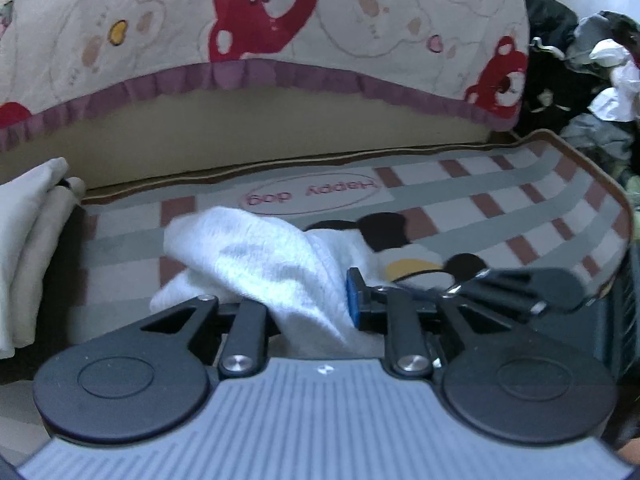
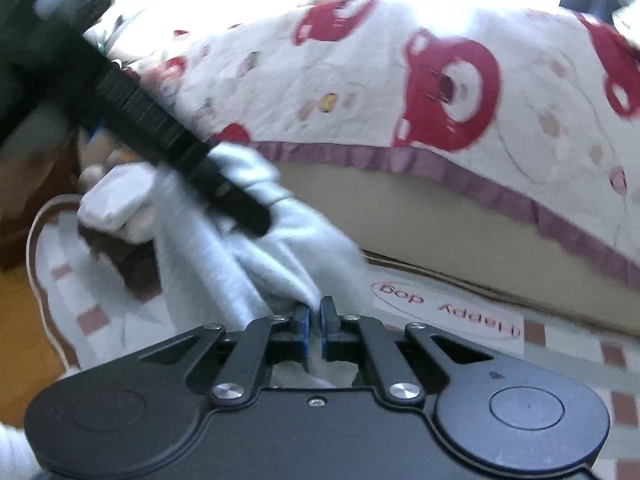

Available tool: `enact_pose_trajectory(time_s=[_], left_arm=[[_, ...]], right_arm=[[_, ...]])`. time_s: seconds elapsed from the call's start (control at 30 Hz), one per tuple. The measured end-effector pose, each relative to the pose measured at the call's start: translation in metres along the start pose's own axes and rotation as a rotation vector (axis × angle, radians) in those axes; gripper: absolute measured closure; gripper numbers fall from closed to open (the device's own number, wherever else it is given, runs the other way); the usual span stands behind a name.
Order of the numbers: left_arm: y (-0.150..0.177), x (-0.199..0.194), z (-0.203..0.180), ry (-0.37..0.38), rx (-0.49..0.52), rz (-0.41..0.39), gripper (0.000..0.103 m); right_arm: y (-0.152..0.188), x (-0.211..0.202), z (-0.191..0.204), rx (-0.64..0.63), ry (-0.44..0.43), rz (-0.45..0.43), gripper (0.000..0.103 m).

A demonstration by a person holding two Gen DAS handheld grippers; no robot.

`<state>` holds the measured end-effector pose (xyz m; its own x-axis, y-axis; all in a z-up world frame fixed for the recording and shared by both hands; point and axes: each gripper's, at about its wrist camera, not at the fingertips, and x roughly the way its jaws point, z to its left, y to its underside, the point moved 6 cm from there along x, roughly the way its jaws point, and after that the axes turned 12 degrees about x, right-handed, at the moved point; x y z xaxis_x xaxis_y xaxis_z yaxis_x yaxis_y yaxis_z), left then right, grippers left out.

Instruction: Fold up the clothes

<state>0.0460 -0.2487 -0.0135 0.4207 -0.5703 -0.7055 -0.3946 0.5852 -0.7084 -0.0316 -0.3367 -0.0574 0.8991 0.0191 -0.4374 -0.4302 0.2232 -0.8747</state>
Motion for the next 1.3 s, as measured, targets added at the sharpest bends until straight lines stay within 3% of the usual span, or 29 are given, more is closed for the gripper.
enact_pose_trajectory(time_s=[0.03,0.1,0.2,0.27,0.33,0.47,0.63,0.67,0.7,0.77,0.8,0.83,1.0,1.1,1.23,1.27,1.3], left_arm=[[0.004,0.004,0.005,0.001,-0.034,0.003,0.076],[0.01,0.008,0.016,-0.007,-0.079,0.004,0.059],[0.02,0.012,0.03,-0.033,-0.09,-0.005,0.051],[0.027,0.015,0.04,-0.051,-0.098,-0.011,0.044],[0.034,0.017,0.05,-0.069,-0.106,-0.017,0.035],[0.048,0.022,0.069,-0.104,-0.122,-0.029,0.034],[0.087,0.037,0.078,-0.105,-0.124,0.058,0.034],[0.097,0.041,0.079,-0.102,-0.123,0.082,0.034],[0.106,0.044,0.079,-0.099,-0.122,0.106,0.034],[0.119,0.049,0.08,-0.087,-0.117,0.138,0.034],[0.121,0.051,0.079,-0.076,-0.113,0.143,0.034],[0.123,0.052,0.078,-0.065,-0.108,0.149,0.034],[0.119,0.076,0.066,-0.026,-0.067,0.193,0.03],[0.118,0.1,0.065,-0.039,-0.037,0.24,0.026],[0.128,0.126,0.077,0.004,-0.164,0.27,0.029],[0.13,0.129,0.078,0.006,-0.172,0.266,0.04],[0.131,0.131,0.077,0.0,-0.157,0.269,0.059]], right_arm=[[0.0,0.002,-0.005,0.007,0.01,-0.001,0.099],[0.002,0.007,-0.011,-0.038,0.054,-0.009,0.1],[0.016,0.026,-0.013,-0.277,0.189,0.014,0.1],[0.012,0.042,-0.028,-0.302,0.244,0.067,0.1],[0.001,0.054,-0.045,-0.25,0.254,0.11,0.1],[-0.012,0.071,-0.076,-0.177,0.317,0.165,0.101],[-0.006,0.074,-0.098,-0.35,0.544,0.167,0.103],[-0.005,0.075,-0.101,-0.356,0.554,0.192,0.102],[-0.004,0.073,-0.103,-0.318,0.521,0.212,0.102],[-0.003,0.068,-0.104,-0.22,0.431,0.228,0.087],[-0.003,0.065,-0.105,-0.171,0.387,0.235,0.06],[0.0,0.064,-0.105,-0.14,0.356,0.236,0.039],[0.029,0.07,-0.106,-0.052,0.276,0.264,0.035],[0.047,0.076,-0.117,0.088,0.255,0.31,0.035],[0.061,0.081,-0.136,0.371,0.18,0.331,0.035],[0.065,0.082,-0.14,0.449,0.162,0.335,0.035],[0.07,0.084,-0.145,0.547,0.147,0.34,0.035]])
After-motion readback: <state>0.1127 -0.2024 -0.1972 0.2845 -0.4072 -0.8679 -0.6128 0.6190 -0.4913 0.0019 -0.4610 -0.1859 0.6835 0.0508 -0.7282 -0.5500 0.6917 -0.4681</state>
